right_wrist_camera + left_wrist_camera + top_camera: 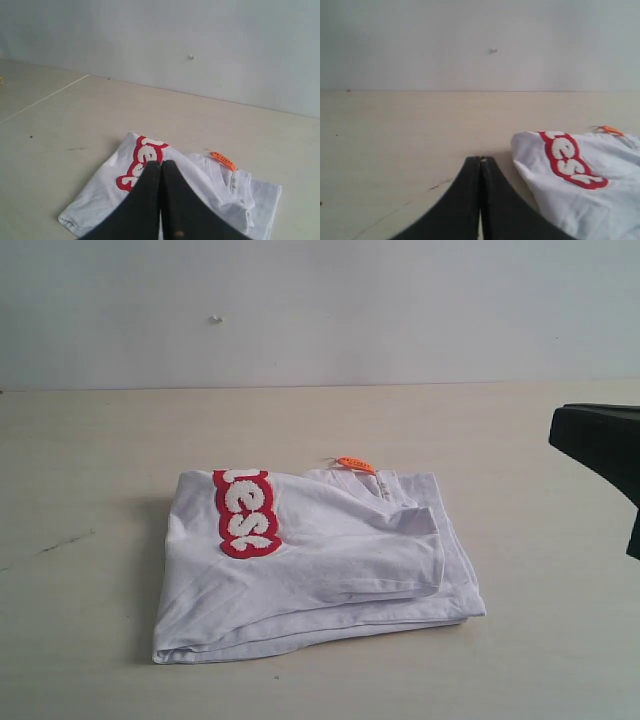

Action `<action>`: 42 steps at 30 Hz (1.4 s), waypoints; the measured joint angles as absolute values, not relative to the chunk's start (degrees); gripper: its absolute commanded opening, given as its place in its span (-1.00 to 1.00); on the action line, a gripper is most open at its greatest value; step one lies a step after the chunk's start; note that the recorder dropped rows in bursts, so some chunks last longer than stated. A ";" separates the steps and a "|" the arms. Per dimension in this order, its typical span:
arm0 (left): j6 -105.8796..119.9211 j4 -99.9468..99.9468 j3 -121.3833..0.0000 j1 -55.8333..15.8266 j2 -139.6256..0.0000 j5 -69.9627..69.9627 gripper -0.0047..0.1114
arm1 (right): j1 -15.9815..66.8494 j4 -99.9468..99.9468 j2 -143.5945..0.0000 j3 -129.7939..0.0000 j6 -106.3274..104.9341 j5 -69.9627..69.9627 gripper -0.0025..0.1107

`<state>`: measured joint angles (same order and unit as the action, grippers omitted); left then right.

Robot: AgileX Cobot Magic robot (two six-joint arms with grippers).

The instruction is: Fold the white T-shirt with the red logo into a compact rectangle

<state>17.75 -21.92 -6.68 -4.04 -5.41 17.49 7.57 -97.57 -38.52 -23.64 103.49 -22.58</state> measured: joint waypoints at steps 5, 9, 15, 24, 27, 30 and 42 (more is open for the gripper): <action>-4.03 -2.44 -6.68 -4.04 -3.42 17.49 -0.92 | 7.57 -97.57 -38.52 -23.64 103.49 -23.05 -0.96; -15.84 6.69 -4.14 -4.04 -0.75 14.89 -0.92 | 7.57 -97.57 -38.52 -23.64 103.49 -23.52 -0.96; -17.21 9.58 -0.24 -4.04 -0.38 6.81 -0.92 | 7.57 -97.57 -38.52 -23.64 103.49 -23.79 -0.96; -12.56 10.47 -0.21 -4.04 -0.38 8.05 -0.92 | 7.57 -97.57 -38.52 -23.64 103.49 -23.79 -0.96; -10.54 10.47 -0.21 -4.04 -0.38 10.56 -0.92 | 7.57 -97.57 -38.52 -23.64 103.49 -23.79 -0.96; -8.32 10.47 -0.21 -4.04 -0.38 13.38 -0.92 | 7.57 -97.57 -38.52 -23.64 103.49 -23.79 -0.96; -7.51 10.47 -0.21 -4.04 -0.38 18.71 -0.92 | 7.57 -97.57 -38.52 -23.64 103.49 -23.79 -0.96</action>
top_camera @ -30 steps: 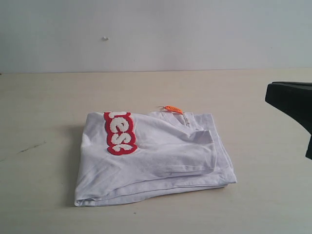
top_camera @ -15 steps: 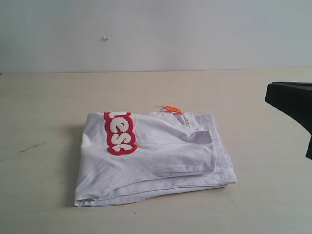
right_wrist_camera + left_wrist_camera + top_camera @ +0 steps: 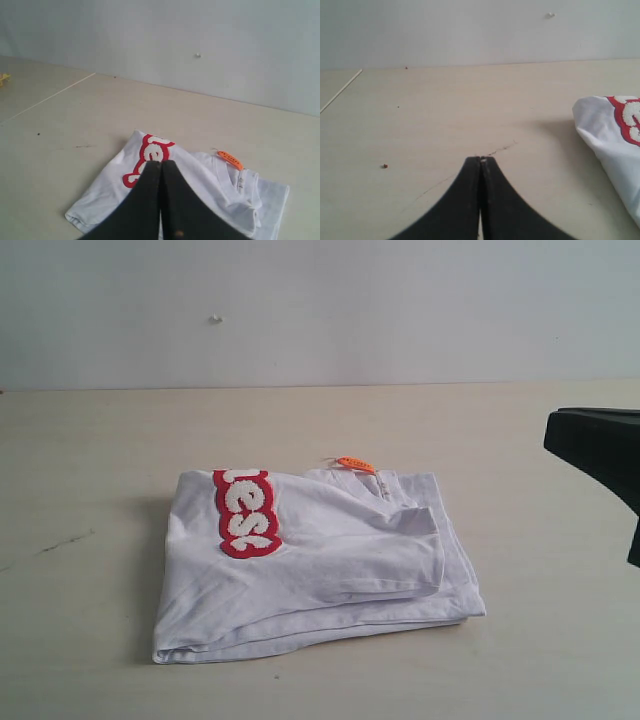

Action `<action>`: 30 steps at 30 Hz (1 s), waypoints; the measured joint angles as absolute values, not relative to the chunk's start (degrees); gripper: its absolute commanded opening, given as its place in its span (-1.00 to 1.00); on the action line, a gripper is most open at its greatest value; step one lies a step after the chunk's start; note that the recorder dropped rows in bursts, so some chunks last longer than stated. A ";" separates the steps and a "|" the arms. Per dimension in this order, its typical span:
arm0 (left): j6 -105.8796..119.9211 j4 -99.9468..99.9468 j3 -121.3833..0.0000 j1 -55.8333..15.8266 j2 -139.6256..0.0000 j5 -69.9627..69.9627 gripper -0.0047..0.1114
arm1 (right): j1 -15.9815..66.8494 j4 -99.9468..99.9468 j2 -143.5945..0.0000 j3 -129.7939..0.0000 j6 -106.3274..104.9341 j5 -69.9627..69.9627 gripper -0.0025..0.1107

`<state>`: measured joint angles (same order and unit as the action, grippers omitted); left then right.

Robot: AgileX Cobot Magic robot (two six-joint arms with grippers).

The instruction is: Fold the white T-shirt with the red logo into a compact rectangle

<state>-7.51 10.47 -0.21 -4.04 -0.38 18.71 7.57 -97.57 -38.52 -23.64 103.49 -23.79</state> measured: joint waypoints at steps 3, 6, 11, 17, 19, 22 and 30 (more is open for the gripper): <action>-7.51 10.32 -0.21 -4.04 -0.38 19.03 -0.92 | 7.57 -97.57 -38.52 -23.64 103.49 -23.79 -0.96; -7.63 9.78 -0.21 -4.04 -0.38 19.03 -0.92 | 7.57 -97.57 -38.52 -23.64 103.49 -23.79 -0.96; -5.66 8.02 -0.21 -4.04 -0.38 19.69 -0.92 | 7.57 -97.57 -38.52 -23.64 103.49 -23.79 -0.96; 1.49 5.53 -0.21 -4.04 -0.38 20.30 -0.92 | 7.57 -97.57 -38.52 -23.64 103.49 -23.79 -0.96; 1.95 5.41 -0.21 -4.04 -0.38 20.55 -0.92 | 7.57 -97.57 -38.52 -23.64 103.49 -23.79 -0.96; 1.95 5.41 -0.21 -4.04 -0.38 20.55 -0.92 | 7.57 -97.57 -38.52 -23.64 103.49 -23.79 -0.96; 0.95 5.31 -0.21 -4.04 -0.38 20.89 -0.92 | 7.57 -97.57 -38.52 -23.64 103.60 -23.79 -0.96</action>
